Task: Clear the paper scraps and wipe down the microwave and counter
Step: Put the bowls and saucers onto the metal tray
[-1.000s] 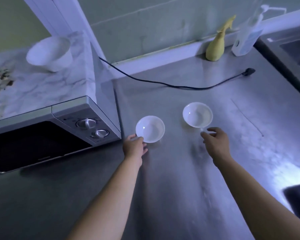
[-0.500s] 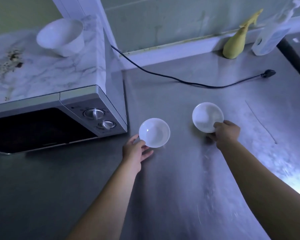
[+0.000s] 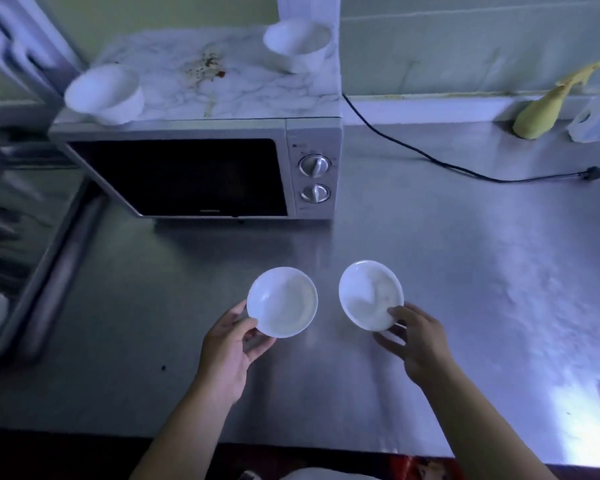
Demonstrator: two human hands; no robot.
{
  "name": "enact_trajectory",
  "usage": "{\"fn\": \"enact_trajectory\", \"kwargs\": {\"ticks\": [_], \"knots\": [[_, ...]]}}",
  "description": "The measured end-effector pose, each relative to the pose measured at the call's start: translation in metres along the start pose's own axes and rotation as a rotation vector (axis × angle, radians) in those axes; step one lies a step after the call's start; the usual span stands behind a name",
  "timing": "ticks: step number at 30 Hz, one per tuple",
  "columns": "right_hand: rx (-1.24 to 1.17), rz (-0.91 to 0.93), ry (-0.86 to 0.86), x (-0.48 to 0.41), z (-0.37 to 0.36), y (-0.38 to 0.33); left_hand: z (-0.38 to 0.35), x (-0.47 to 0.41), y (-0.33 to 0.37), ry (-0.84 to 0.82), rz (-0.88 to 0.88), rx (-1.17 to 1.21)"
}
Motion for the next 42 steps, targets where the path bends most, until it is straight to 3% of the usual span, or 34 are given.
{"fn": "enact_trajectory", "kwargs": {"ticks": [12, 21, 28, 33, 42], "knots": [[0.179, 0.361, -0.301, 0.205, -0.131, 0.118, 0.287, 0.030, 0.018, 0.158, -0.172, 0.250], [0.378, 0.339, -0.521, 0.328, -0.252, 0.236, 0.488, 0.039, 0.009, 0.450, -0.106, 0.520], [0.422, 0.328, -0.597, 0.373, -0.358, 0.281, 0.578, 0.009, 0.041, 0.544, -0.120, 0.610], [0.424, 0.305, -0.631, 0.395, -0.461, 0.315, 0.641, -0.055, 0.102, 0.580, -0.142, 0.542], [0.410, 0.310, -0.605, 0.426, -0.605, 0.328, 0.711, -0.176, 0.225, 0.499, -0.127, 0.375]]}}
Point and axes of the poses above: each hand's wrist, its own x-axis away from the middle knuckle, its own z-axis out of the back of the hand, y = z × x, the point moved 7 cm from there along -x, towards the middle knuckle, and after that the axes turned 13 degrees about y, right-handed, at the moved point
